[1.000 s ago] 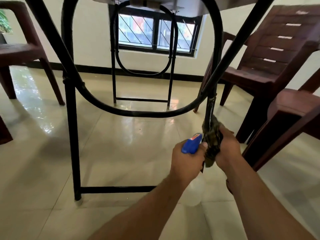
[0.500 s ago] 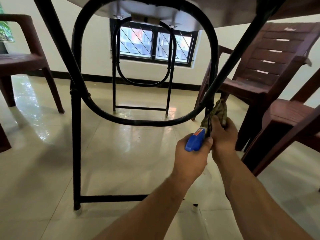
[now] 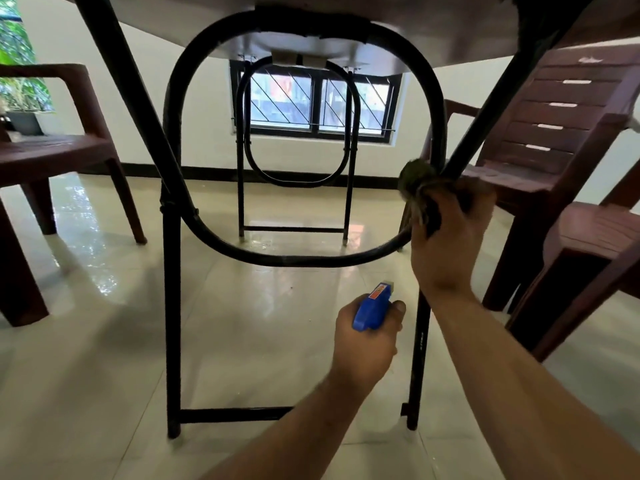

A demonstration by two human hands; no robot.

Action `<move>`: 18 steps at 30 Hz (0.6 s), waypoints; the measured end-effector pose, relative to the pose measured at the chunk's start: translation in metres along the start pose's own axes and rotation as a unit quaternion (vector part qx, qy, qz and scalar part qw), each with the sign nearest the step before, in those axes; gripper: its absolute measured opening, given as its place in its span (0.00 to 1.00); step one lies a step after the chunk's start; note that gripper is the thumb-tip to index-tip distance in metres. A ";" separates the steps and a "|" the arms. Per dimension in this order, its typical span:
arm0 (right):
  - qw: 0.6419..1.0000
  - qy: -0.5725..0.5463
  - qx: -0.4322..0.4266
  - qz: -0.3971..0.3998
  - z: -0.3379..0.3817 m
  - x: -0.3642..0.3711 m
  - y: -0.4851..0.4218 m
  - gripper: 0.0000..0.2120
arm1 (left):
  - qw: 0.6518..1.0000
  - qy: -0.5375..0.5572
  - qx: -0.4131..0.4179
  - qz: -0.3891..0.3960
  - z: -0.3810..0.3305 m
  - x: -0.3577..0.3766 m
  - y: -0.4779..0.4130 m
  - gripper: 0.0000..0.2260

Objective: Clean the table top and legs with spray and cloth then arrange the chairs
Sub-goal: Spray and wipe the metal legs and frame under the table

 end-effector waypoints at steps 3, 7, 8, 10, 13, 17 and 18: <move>0.983 0.093 0.089 0.131 -0.032 0.016 0.050 0.09 | 1.000 0.009 0.007 0.007 -0.006 -0.004 0.001 0.04; 0.990 0.005 0.133 0.044 -0.021 -0.003 0.031 0.11 | 1.000 -0.005 0.015 0.014 -0.010 -0.008 -0.001 0.03; 0.993 -0.035 0.108 -0.012 -0.011 -0.010 0.012 0.11 | 1.000 -0.003 0.016 0.014 -0.010 -0.008 -0.002 0.02; 0.991 -0.083 0.061 -0.086 0.001 -0.013 -0.013 0.12 | 1.000 -0.009 0.019 0.021 -0.007 -0.008 -0.001 0.06; 0.986 -0.143 0.071 -0.056 -0.004 0.001 -0.002 0.14 | 0.999 -0.016 0.019 0.021 -0.005 -0.010 0.003 0.07; 0.978 -0.071 0.184 0.066 -0.037 0.020 0.053 0.12 | 0.999 -0.025 0.023 0.024 -0.011 -0.011 0.004 0.07; 0.972 -0.057 0.222 0.051 -0.041 0.018 0.056 0.11 | 0.999 -0.025 0.023 0.022 -0.013 -0.011 0.003 0.06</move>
Point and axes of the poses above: each hand's wrist, its own y-axis away from the middle knuckle, its own x-axis out of the palm, z = x × y, the point moved 6 cm from there along -y, towards the middle knuckle, and after that the axes turned 1 degree about x, right-handed, at the moved point
